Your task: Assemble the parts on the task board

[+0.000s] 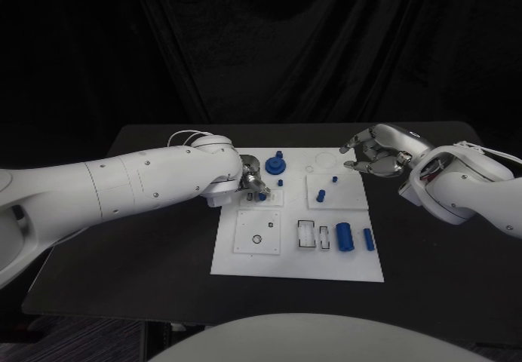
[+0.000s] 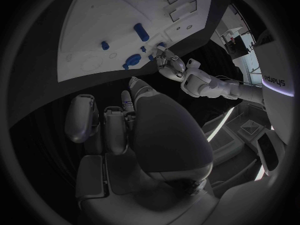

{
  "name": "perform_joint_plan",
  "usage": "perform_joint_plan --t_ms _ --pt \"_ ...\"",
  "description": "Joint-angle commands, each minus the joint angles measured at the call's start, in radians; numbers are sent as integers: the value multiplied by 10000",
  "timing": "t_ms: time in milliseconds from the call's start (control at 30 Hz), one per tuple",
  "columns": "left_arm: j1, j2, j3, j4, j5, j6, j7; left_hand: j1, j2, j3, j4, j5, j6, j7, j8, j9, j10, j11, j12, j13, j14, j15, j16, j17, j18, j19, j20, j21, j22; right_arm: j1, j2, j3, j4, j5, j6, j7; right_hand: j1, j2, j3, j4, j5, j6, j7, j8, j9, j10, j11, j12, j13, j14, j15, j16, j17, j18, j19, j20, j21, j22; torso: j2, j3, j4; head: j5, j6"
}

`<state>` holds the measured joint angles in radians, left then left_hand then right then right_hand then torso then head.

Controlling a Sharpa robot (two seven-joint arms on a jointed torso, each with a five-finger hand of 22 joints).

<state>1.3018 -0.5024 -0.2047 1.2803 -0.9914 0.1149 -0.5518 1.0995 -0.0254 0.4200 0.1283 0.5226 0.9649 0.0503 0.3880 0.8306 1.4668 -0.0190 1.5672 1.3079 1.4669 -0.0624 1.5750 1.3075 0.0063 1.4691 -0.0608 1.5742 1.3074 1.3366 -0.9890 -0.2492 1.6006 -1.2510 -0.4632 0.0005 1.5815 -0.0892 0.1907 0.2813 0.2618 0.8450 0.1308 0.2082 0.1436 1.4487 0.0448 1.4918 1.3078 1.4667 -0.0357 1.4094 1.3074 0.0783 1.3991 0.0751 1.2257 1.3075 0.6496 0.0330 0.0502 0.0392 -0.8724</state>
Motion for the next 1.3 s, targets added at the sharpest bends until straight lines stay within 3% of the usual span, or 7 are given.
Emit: perform_joint_plan --t_ms 33,500,1133,1300 --pt "-112 -7 -65 40 28 139 96 9 41 231 -216 -40 27 -71 -81 3 1040 -53 36 2629 1039 -47 -42 2633 -63 1017 -60 -34 2634 -27 -12 7 -7 -59 58 -177 54 55 53 -7 35 33 38 6 -9 -75 -7 -32 1465 349 89 -35 720 68 -41 49 -55 897 -4 5 -8 11 -3" --pt "-116 -161 -65 265 28 -285 196 63 -11 367 -425 86 99 -79 -128 57 1040 -64 36 2629 1039 -57 -42 2633 -63 1017 -65 -34 2634 -41 -38 7 -6 -59 73 -186 60 57 63 -8 48 36 43 5 -16 -86 1 -40 1455 344 97 -42 712 73 -54 54 -83 886 8 -9 3 -7 -3" --pt "-117 -346 -65 440 28 -799 411 56 -39 414 -494 160 153 -86 -134 87 1040 -71 36 2629 1039 -63 -42 2633 -63 1017 -69 -34 2634 -52 -53 7 3 -59 95 -210 60 57 63 -8 48 36 43 5 -16 -86 1 -40 1455 344 97 -42 712 73 -54 54 -83 886 10 4 -11 39 -3" --pt "-117 -368 -65 483 28 -891 448 51 -42 415 -496 162 160 -86 -134 90 1040 -71 36 2629 1039 -64 -42 2633 -63 1017 -70 -34 2634 -54 -55 7 7 -59 102 -222 59 61 73 -5 61 39 50 4 -26 -94 9 -45 1447 340 105 -49 705 77 -63 61 -105 879 6 0 14 23 -3"
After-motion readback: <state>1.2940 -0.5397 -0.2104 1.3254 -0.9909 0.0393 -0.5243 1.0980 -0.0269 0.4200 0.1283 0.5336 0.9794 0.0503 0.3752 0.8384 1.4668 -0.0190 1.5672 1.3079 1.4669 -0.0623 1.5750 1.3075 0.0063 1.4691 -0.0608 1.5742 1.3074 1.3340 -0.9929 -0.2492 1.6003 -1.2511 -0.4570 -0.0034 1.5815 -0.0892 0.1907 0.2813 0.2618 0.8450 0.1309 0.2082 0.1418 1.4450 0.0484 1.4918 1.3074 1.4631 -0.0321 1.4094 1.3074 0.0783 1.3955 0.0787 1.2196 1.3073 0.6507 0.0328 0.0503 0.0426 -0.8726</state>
